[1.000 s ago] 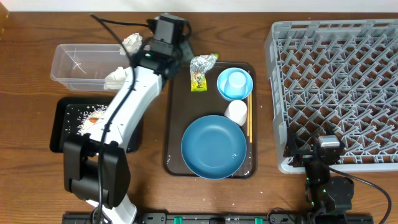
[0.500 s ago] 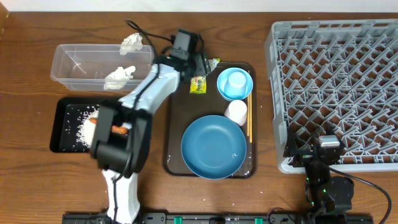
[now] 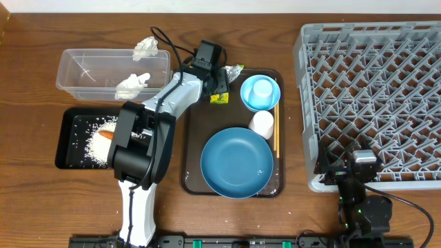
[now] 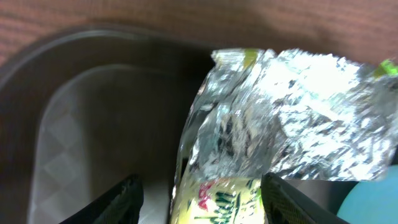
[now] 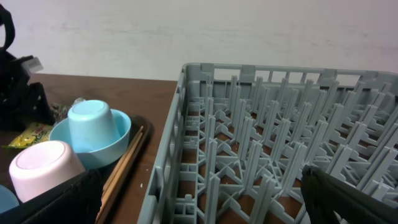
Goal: Sort waste into correct bins and load items into the dishwasher rack
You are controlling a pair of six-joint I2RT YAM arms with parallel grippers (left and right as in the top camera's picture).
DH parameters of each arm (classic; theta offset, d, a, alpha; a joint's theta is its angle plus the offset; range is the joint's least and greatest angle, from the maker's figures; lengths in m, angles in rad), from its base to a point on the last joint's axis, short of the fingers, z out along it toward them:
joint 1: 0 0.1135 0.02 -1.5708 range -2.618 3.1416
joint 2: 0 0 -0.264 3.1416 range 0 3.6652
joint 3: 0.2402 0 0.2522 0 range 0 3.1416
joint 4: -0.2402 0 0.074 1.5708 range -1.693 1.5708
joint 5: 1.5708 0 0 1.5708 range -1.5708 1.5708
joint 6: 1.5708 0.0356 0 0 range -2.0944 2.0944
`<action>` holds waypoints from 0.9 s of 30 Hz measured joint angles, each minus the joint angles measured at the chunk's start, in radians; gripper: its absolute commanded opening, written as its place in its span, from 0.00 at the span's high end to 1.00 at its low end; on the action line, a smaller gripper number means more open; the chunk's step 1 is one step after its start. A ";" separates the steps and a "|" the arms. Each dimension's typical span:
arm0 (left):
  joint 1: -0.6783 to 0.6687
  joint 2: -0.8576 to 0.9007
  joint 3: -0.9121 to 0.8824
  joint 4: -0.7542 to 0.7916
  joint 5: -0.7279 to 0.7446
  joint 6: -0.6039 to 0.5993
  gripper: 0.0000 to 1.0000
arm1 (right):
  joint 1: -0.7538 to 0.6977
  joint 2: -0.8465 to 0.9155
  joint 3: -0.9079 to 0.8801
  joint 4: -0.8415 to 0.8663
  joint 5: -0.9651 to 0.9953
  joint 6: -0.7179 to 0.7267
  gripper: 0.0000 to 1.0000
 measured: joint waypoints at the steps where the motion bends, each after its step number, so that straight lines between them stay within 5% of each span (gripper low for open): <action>1: 0.000 0.000 0.000 -0.010 0.000 0.001 0.39 | 0.000 0.000 0.000 0.000 0.000 0.000 0.01; 8: 0.000 0.000 -0.002 -0.023 0.000 0.015 0.55 | 0.000 0.000 0.000 0.000 0.000 0.000 0.01; 18: 0.000 0.000 -0.006 -0.074 -0.002 0.039 0.94 | 0.000 0.000 0.000 0.000 0.000 0.000 0.01; 27: -0.010 -0.008 -0.006 -0.121 0.000 0.068 0.94 | 0.000 0.000 0.000 0.000 0.000 0.000 0.01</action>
